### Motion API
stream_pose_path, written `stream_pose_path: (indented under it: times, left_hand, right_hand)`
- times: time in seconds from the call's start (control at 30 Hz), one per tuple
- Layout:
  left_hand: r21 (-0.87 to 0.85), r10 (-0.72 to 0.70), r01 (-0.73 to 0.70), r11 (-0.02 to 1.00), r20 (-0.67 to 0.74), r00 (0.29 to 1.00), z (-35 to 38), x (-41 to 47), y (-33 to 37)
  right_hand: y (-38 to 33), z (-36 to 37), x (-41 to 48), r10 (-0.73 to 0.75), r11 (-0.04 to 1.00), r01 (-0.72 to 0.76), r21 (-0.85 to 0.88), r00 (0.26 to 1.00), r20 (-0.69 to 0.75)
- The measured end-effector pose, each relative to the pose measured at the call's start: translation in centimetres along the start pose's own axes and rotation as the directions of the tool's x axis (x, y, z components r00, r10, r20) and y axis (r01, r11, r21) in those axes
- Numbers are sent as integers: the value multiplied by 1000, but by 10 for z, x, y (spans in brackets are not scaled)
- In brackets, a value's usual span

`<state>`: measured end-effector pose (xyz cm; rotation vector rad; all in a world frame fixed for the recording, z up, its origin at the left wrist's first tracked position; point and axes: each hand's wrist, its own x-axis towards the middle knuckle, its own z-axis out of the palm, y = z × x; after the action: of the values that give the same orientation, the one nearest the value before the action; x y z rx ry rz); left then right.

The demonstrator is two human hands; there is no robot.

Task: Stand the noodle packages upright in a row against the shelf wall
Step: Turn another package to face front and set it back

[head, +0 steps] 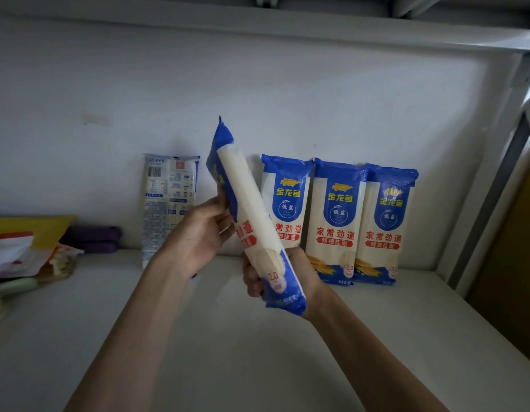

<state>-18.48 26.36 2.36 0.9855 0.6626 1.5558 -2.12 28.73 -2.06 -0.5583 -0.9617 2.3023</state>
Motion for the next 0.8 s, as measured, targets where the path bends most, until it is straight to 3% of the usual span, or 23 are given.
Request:
stream_pose_path:
  times: [0.13,0.3,0.4,0.5,0.63,0.8]
  left_hand:
    - [-12,-57,58,998,86,995,5,-6,4]
    - [112,39,-35,993,-38,998,11,-8,2]
    - [116,57,-42,992,-131,990,11,-6,2]
    - [193,102,-52,980,-261,960,8,-1,0]
    - [291,161,-54,955,-356,921,10,1,-7]
    - [371,198,-59,927,-349,916,13,1,-11]
  right_hand:
    - [1,-2,2,79,988,-50,-147,977,199]
    - [-2,-1,-2,154,939,-104,-329,980,127]
    - [-15,-7,-4,-4,878,-28,-478,998,-66]
    - [-32,-18,-8,-125,786,-8,-618,977,-172]
    - [-43,-23,-17,-110,760,-6,-650,984,-138]
    - [-24,-13,-7,-351,465,128,-876,935,-50]
